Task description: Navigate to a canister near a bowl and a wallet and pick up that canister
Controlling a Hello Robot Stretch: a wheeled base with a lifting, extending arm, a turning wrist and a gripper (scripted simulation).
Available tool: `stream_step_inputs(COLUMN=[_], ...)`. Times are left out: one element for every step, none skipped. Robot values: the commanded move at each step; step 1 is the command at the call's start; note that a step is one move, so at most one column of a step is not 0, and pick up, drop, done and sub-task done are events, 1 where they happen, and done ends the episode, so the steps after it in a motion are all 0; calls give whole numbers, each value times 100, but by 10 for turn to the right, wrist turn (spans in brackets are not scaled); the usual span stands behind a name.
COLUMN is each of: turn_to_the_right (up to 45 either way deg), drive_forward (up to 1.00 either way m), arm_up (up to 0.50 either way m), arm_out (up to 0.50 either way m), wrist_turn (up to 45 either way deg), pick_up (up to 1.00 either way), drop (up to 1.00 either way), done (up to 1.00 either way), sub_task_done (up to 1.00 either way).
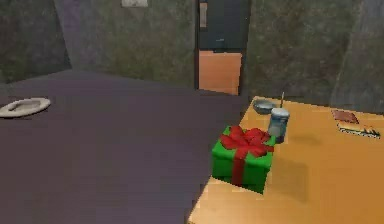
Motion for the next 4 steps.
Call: stream_step_inputs(turn_to_the_right=[-240,0,0,420], drive_forward=[0,45,15,0], arm_up=[0,0,0,0], arm_out=[0,0,0,0], wrist_turn=[0,0,0,0], pick_up=[0,0,0,0], drop=[0,0,0,0], done=[0,0,0,0], sub_task_done=[0,0,0,0])
